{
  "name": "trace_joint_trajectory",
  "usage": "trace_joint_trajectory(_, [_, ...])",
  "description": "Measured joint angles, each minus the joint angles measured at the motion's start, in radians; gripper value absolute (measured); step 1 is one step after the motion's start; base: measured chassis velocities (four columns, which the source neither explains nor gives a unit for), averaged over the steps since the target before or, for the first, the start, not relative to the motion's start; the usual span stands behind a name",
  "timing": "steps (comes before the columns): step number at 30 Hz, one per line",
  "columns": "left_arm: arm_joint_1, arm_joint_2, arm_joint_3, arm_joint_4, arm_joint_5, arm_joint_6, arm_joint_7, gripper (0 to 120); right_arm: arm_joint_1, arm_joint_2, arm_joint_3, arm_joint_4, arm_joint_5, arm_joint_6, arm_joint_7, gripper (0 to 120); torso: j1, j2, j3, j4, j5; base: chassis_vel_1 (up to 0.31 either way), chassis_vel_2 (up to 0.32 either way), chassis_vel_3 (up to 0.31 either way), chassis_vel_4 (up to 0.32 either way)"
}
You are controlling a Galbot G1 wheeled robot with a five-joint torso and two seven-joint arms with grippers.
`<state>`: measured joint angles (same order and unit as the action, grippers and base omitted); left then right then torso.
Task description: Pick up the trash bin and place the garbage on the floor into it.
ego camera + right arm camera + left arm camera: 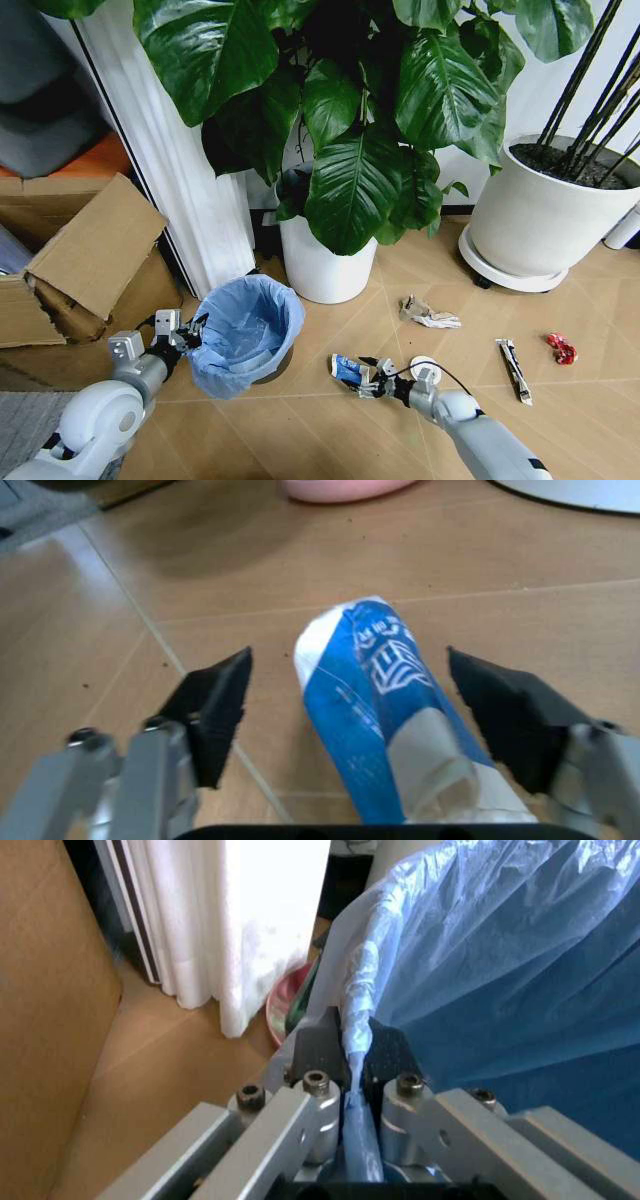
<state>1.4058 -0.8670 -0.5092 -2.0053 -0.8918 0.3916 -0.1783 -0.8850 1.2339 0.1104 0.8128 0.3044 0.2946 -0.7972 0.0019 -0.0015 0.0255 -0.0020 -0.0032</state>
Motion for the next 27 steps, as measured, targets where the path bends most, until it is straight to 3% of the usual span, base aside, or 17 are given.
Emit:
trace_joint_trajectory(19, [-0.010,0.009,0.000,0.004,-0.006,0.000,-0.001,0,-0.005,-0.033,0.002,-0.002,0.004,-0.014,0.002,1,0.000,0.000,0.000,-0.0003,0.0002,0.000,0.000,0.000,0.000])
trace_joint_trajectory(27, [-0.016,0.009,0.008,0.012,-0.007,-0.001,0.000,0,-0.011,-0.037,0.006,0.001,0.016,-0.015,0.002,0,0.000,0.000,0.000,-0.0002,0.0002,0.000,0.000,0.000,0.000])
